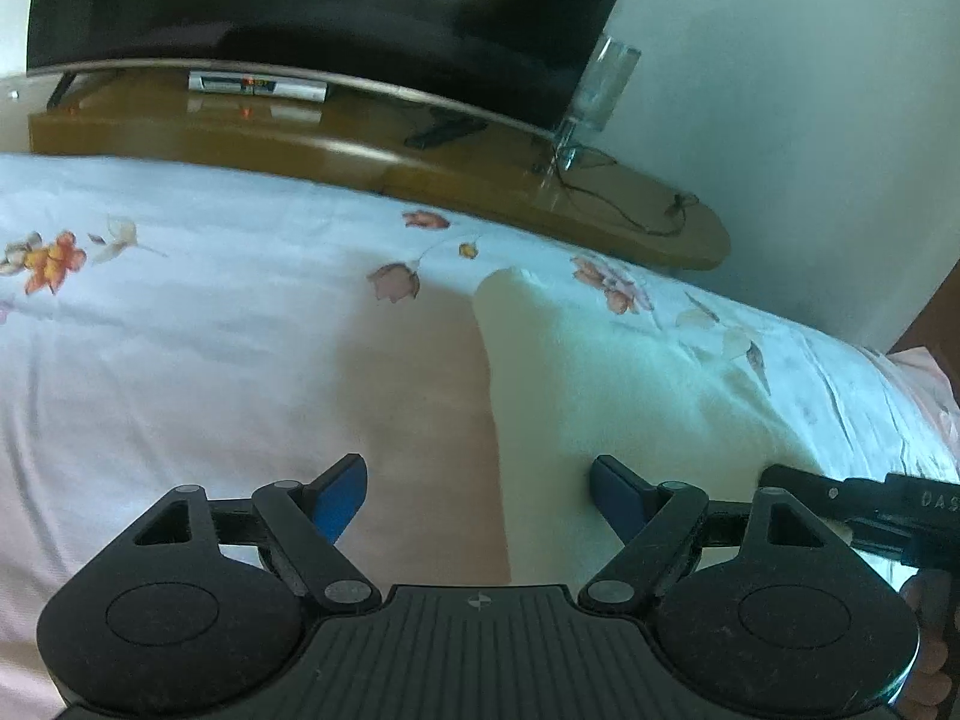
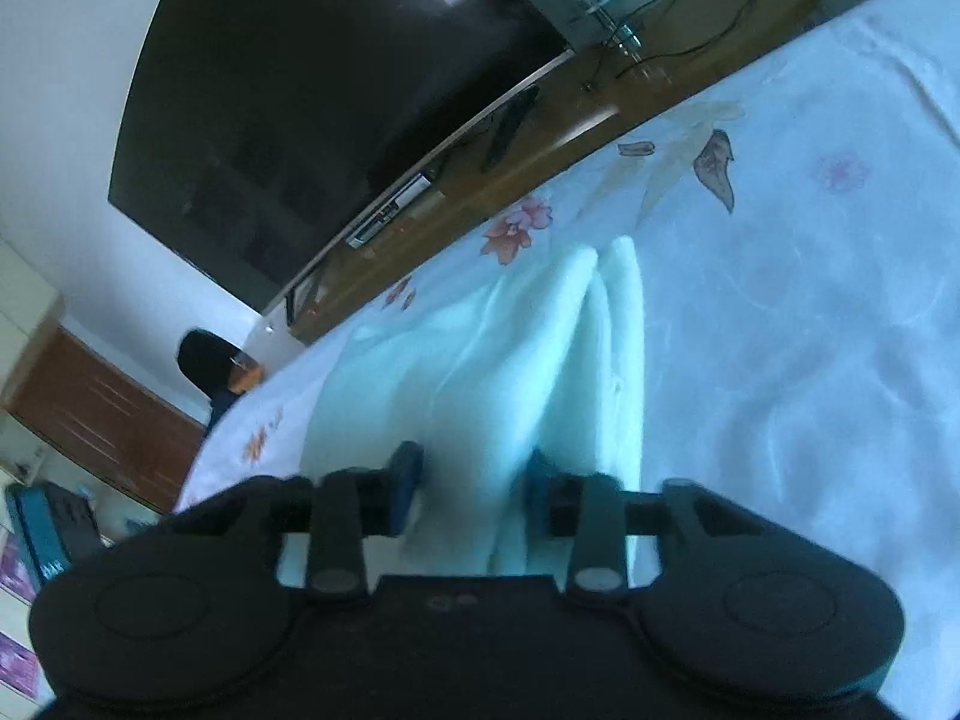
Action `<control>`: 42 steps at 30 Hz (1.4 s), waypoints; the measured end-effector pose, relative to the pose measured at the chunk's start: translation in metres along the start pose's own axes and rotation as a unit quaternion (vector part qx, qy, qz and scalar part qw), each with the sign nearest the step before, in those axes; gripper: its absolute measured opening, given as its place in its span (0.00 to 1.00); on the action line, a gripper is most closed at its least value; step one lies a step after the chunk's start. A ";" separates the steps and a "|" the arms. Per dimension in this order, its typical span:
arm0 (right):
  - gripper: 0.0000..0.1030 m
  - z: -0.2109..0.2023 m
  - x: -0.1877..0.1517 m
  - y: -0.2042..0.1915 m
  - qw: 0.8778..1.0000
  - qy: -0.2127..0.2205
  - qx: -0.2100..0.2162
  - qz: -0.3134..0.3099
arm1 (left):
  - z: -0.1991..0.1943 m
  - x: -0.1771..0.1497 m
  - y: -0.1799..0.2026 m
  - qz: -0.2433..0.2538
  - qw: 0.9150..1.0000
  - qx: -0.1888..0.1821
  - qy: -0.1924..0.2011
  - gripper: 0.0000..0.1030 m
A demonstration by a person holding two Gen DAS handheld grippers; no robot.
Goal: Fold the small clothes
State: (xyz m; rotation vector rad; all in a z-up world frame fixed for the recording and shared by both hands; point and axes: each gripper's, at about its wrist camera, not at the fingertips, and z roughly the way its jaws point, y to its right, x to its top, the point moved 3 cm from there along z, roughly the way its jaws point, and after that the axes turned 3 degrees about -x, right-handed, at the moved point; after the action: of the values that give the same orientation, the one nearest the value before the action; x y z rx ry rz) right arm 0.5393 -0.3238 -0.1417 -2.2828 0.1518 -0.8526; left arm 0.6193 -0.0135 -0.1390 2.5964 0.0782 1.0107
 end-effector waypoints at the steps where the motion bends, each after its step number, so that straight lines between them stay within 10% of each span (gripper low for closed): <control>1: 0.15 0.001 0.001 -0.001 1.000 -0.004 -0.002 -0.011 | 0.002 0.000 0.001 -0.002 1.000 -0.003 -0.002 0.79; 12: 0.16 -0.010 0.003 0.014 0.998 -0.003 -0.040 -0.041 | 0.011 -0.004 0.025 0.032 0.999 -0.003 -0.016 0.79; 17: 0.39 -0.043 -0.015 -0.010 0.994 -0.005 -0.062 -0.089 | -0.032 -0.022 0.018 0.033 0.999 -0.041 0.013 0.79; 23: 0.14 -0.033 -0.042 -0.019 0.979 -0.017 -0.129 -0.154 | -0.018 -0.051 0.022 0.098 0.995 -0.012 -0.014 0.79; 30: 0.33 -0.071 -0.054 -0.042 0.977 -0.006 -0.136 -0.161 | -0.065 -0.067 0.019 0.072 0.996 -0.058 0.000 0.79; 42: 0.27 -0.087 -0.118 -0.074 0.953 -0.022 -0.183 -0.242 | -0.099 -0.105 0.012 0.096 0.995 -0.023 0.002 0.79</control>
State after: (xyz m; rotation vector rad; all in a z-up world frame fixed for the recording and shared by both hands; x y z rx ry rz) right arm 0.3852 -0.2782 -0.1100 -2.7414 -0.3101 -1.0876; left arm 0.4744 -0.0135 -0.1351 2.5978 -0.1956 1.0690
